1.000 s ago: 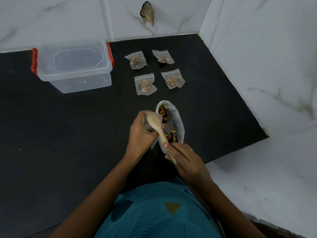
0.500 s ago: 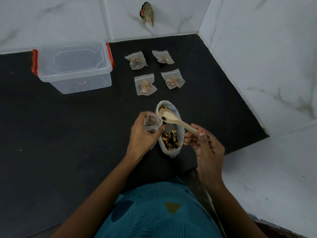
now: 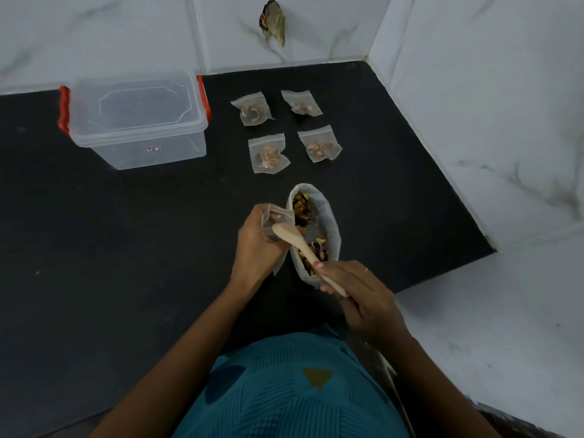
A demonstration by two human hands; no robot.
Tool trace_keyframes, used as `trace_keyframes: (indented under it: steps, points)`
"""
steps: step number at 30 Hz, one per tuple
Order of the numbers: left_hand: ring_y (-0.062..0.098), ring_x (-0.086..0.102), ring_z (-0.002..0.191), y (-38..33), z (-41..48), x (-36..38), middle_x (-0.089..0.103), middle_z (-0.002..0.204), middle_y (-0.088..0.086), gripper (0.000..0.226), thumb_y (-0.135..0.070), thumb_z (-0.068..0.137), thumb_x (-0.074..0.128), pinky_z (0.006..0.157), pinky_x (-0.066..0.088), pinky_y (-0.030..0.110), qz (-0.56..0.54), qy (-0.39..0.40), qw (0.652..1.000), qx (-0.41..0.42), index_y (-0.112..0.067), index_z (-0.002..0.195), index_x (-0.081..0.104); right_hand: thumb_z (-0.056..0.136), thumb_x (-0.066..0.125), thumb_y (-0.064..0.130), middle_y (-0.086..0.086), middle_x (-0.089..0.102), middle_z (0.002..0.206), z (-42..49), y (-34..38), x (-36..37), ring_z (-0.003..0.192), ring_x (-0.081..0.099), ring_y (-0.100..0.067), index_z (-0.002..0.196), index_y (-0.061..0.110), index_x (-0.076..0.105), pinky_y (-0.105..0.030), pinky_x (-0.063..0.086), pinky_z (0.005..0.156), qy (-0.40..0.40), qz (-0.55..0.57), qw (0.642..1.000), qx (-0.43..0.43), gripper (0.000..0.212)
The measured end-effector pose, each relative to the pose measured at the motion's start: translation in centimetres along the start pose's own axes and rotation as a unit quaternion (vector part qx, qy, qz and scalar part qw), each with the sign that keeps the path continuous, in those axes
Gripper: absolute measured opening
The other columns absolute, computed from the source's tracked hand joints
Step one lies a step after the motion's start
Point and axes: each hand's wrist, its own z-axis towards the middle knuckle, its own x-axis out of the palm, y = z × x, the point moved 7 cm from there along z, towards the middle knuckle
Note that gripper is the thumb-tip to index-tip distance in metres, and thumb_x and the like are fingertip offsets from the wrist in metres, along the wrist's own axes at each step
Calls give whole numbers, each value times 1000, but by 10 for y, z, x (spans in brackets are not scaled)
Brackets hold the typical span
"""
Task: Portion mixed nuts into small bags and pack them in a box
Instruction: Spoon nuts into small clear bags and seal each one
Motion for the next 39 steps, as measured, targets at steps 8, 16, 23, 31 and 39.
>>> trace_keyframes:
  steps: [8,16,23,31,39]
  points:
    - [-9,58,83,-7,-1,6,59,92,-12,33,-8,76,73,69,47,9,-6,18,1000,12,-20,99,52,100,37,25,-8,63,105,9,2,1,97,55,-12,117,7,49,-13,42,91,-29,-23,999,-1,28]
    - [-1,58,94,-2,0,4,61,101,-6,34,-9,76,72,78,51,18,1,17,1000,-1,-16,103,53,98,38,25,6,60,105,3,-14,2,96,58,4,113,12,54,-9,46,82,-47,65,992,103,26]
    - [2,55,100,-2,-1,5,56,103,-9,38,-15,77,72,73,47,14,29,39,999,-5,-27,104,48,76,55,34,-1,70,76,-4,-53,-9,73,64,-12,88,21,74,-20,53,67,-209,404,810,370,26]
    - [-1,56,100,11,-7,5,58,104,-9,34,-13,78,70,74,47,7,21,77,997,-17,-22,105,51,91,49,21,11,67,75,-10,-70,-39,73,62,-3,99,17,61,-14,50,65,-211,165,908,324,15]
    - [-6,58,94,18,-14,12,61,99,-10,31,-10,79,70,75,47,6,29,114,993,-25,-25,100,53,89,44,18,-15,67,95,-9,-65,1,89,64,-17,103,-3,62,-28,52,82,-14,-49,982,181,32]
